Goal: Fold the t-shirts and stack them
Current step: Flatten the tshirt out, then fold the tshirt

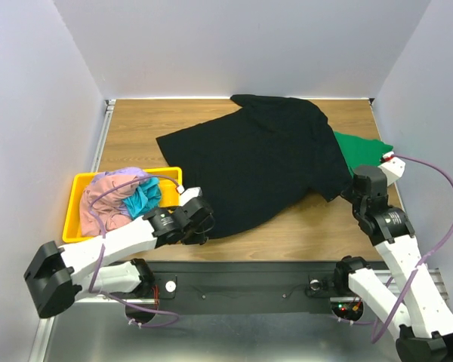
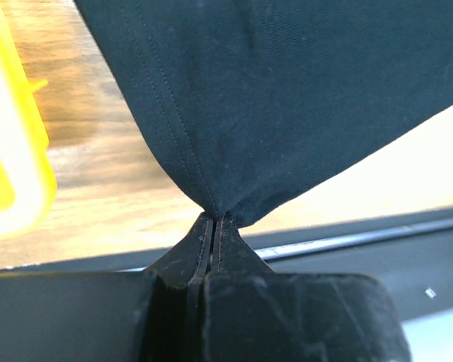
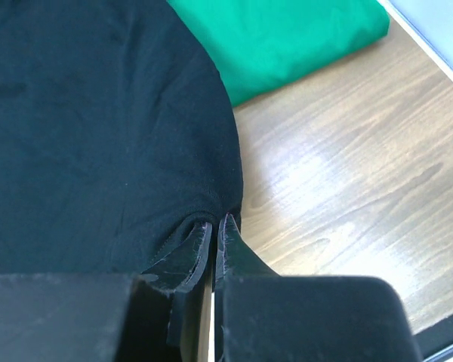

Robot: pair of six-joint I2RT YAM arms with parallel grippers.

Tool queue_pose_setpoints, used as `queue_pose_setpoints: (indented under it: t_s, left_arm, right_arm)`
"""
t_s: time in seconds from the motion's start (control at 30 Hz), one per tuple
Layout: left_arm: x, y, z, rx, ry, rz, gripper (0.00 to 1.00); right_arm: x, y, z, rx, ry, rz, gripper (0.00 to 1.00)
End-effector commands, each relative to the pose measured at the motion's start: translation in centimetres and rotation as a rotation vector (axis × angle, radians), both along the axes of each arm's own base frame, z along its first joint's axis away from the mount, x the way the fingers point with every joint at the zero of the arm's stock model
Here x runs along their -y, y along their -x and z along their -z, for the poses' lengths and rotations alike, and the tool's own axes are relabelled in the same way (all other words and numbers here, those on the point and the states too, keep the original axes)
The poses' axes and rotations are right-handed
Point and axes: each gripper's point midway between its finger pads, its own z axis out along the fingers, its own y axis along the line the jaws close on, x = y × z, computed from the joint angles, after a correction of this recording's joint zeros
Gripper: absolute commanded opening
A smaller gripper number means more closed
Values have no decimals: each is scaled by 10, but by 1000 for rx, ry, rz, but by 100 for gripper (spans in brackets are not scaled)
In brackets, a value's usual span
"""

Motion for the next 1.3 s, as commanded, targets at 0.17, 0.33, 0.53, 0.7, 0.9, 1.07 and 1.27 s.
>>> queue_pose_setpoints:
  t_s: [0.17, 0.33, 0.53, 0.7, 0.9, 1.07, 1.27]
  left_arm:
    - [-5, 11, -8, -24, 22, -9, 0]
    - [7, 5, -6, -6, 74, -18, 0]
    - [4, -21, -7, 38, 82, -94, 0]
    - [-2, -49, -18, 84, 118, -119, 0]
    - [-6, -81, -23, 110, 153, -128, 0]
    - [-15, -106, -24, 127, 84, -122, 0]
    - [-28, -134, -20, 129, 57, -172, 0]
  right_arm:
    - [-5, -3, -16, 34, -32, -17, 1]
    - [1, -9, -6, -23, 7, 16, 0]
    - [4, -32, 0, -85, 49, 62, 0]
    - [1, -64, 7, -107, 81, 65, 0]
    - [-4, -111, -5, -83, 114, 73, 0]
    - [-1, -150, -2, -114, 191, 106, 0]
    - [-7, -194, 5, -150, 247, 81, 1]
